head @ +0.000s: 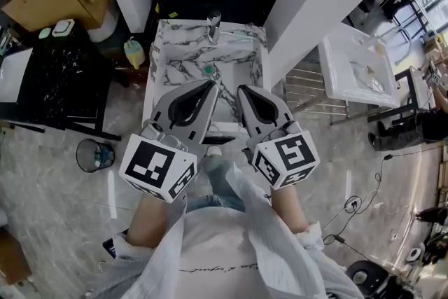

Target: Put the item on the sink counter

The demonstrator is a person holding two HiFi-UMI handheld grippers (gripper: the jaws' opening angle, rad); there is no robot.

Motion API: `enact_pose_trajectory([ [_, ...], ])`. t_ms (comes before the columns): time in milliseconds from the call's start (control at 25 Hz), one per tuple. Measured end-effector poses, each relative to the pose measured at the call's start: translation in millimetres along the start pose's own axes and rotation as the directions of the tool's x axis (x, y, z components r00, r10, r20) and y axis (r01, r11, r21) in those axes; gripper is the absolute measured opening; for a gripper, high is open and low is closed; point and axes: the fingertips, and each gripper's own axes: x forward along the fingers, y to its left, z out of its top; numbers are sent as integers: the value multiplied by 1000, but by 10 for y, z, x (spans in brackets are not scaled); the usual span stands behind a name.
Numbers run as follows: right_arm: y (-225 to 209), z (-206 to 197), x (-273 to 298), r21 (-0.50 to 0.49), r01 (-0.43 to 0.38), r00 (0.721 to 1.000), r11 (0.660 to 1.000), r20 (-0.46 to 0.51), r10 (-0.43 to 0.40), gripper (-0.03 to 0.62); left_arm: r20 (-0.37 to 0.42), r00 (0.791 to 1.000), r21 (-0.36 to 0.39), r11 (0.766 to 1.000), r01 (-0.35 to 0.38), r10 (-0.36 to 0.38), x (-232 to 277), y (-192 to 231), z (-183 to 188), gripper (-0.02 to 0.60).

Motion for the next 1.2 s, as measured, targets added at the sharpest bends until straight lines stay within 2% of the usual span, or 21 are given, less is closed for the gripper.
enact_pose_trajectory([
  [240, -511, 126, 411, -36, -55, 998, 998, -15, 55, 9, 10, 999, -1, 999, -43, 43, 632, 230, 59, 15],
  [480, -811, 138, 641, -41, -79, 996, 996, -32, 78, 9, 0, 998, -6, 998, -67, 67, 952, 366, 31, 15],
  [880, -886, 157, 937, -55, -114, 992, 992, -59, 111, 9, -44, 996, -8, 997, -78, 77, 1156, 583, -16, 15],
  [1200, -1036, -3, 1213, -84, -127, 987, 988, -112, 117, 10, -99, 989, -48, 992, -116, 111, 1148, 788, -302, 15],
])
